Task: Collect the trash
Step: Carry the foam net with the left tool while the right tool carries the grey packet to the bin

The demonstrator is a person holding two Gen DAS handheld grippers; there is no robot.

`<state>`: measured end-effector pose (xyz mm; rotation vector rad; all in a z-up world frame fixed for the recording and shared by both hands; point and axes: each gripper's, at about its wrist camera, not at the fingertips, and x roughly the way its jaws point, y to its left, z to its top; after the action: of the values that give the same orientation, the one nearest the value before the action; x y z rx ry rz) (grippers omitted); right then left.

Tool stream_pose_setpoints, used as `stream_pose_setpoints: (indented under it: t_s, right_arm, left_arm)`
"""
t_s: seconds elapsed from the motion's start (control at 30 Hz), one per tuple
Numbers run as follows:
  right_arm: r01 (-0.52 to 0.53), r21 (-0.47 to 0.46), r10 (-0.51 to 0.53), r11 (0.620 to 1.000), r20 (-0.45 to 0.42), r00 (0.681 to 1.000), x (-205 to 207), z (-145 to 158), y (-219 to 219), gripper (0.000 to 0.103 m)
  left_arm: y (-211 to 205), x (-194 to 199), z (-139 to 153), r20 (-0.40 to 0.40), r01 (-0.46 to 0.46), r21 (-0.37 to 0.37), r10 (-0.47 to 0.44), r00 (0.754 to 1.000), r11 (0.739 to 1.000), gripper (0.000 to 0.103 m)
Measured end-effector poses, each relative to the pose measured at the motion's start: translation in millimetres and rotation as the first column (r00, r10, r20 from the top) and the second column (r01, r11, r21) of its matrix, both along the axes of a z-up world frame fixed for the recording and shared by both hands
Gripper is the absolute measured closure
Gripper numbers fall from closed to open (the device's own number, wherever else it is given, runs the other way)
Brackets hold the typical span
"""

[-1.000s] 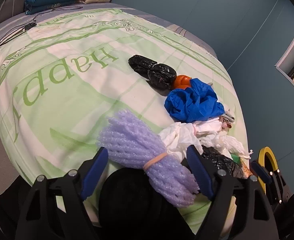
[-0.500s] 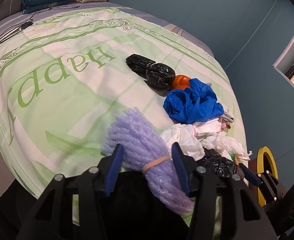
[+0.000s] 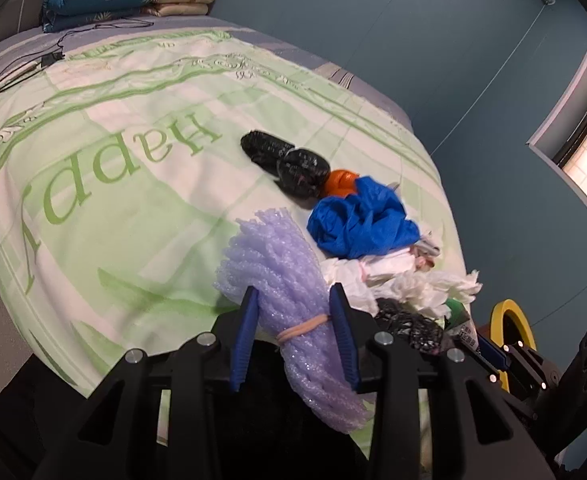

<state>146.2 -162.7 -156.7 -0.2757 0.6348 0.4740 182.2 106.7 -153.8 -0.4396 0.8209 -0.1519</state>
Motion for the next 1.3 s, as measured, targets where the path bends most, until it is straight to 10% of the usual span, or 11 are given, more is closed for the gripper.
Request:
stream_pose_setpoints:
  t_s: [0.53,1.3]
  right_arm:
    - [0.035,0.299,-0.013,0.954,-0.075,0.997,-11.1,60.5,-51.6,0.087]
    - [0.074,0.338,-0.118,0.938,0.114,0.986,-60.3,132.5,-105.6,0.087]
  left_arm:
    - [-8.6,-35.5,67.4,0.177,-0.030,0.095,0.013,0.984,0.995,0.069]
    - [-87.6,-87.7,159.1,0.354,0.123,0.217,-0.196,0.914,0.968,0.069]
